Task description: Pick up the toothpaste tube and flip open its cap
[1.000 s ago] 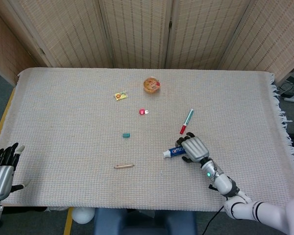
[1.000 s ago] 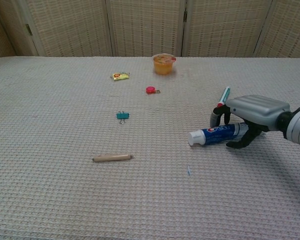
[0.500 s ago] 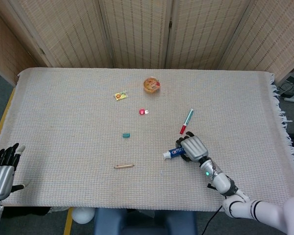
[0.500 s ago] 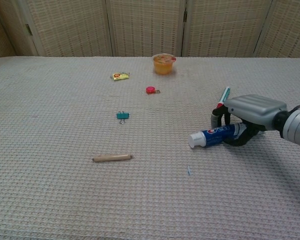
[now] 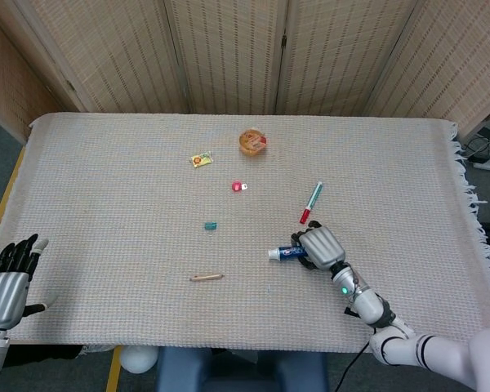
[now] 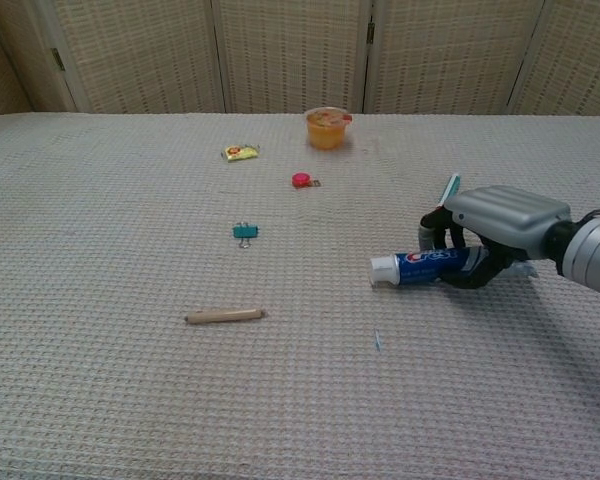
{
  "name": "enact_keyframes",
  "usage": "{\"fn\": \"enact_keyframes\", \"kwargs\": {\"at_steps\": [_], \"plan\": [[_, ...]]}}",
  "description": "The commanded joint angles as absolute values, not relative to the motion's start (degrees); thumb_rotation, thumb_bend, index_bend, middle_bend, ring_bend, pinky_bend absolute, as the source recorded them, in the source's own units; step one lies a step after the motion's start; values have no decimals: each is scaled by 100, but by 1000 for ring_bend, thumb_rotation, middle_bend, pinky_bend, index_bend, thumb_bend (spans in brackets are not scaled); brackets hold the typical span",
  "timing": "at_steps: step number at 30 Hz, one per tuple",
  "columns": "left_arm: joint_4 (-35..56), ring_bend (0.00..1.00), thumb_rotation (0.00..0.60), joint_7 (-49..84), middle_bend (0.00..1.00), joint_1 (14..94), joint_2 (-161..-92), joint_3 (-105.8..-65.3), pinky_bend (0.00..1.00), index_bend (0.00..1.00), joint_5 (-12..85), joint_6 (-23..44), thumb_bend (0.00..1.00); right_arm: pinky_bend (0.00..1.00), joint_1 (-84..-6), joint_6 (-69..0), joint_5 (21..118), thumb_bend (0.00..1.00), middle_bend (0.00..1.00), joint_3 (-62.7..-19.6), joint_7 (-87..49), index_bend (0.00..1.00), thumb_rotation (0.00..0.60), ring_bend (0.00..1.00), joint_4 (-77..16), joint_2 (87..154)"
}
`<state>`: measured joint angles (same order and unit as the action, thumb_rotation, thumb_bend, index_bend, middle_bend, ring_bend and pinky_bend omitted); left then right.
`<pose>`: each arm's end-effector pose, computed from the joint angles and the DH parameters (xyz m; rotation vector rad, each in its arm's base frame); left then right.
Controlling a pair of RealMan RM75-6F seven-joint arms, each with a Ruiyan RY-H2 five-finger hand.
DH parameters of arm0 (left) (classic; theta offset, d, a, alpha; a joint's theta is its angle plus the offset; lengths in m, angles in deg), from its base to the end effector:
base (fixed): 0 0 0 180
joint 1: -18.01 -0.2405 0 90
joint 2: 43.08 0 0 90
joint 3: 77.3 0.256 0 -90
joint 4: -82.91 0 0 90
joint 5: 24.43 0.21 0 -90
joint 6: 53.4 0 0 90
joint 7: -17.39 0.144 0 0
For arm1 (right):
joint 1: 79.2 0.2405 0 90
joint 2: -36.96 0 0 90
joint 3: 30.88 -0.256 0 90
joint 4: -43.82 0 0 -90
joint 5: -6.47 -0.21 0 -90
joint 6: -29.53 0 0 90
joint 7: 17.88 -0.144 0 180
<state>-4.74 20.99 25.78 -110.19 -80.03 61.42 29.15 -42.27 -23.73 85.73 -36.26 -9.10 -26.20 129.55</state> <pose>-0.3161 0.1977 0.1441 -1.4604 -0.8345 -0.8457 -0.2089 -0.3300 -0.0354 1.9658 -0.8690 0.8409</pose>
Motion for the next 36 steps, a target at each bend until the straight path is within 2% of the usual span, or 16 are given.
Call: {"fn": "enact_keyframes", "kwargs": {"at_steps": [1,5,12,18,27,32,36], "plan": [[-674,0,600,1873,0,2759,-10935,-8062,0,0,6364,2865,189,313,-4171,-2380,8652,615,623,-3642,-948,682,600,605,-2759,12834],[-819,0,600,1518,0,3109,-10882,-8181,0,0,6594,2636,189,407,-4002,-2223,8637,638,637,-3750,-862,695,600,652,-3138,12571],[-995,4,600,1181,0,3765,-11052,-8521,0,0,6667,2201,189,454,-3559,-1778,8269,663,652,-4212,-703,709,600,681,-4094,12029],[-1142,33,600,965,0,4147,-11486,-8748,0,0,6562,2064,191,477,-3070,-1194,7593,682,652,-4699,-947,709,600,684,-4748,11802],[-1354,3,600,1130,0,4483,-12083,-8880,0,0,6325,1916,194,480,-2330,-800,6588,694,652,-4903,-594,710,600,684,-4717,12097],[-1357,0,600,1254,0,4552,-12336,-8955,0,0,6127,1936,195,480,-2101,-845,6322,696,652,-4886,-463,710,600,680,-4648,12300],[-1403,0,600,1424,0,4577,-12547,-9031,0,0,5847,1960,199,480,-1982,-1130,6175,703,652,-4866,-353,710,600,678,-4560,12602]]}}
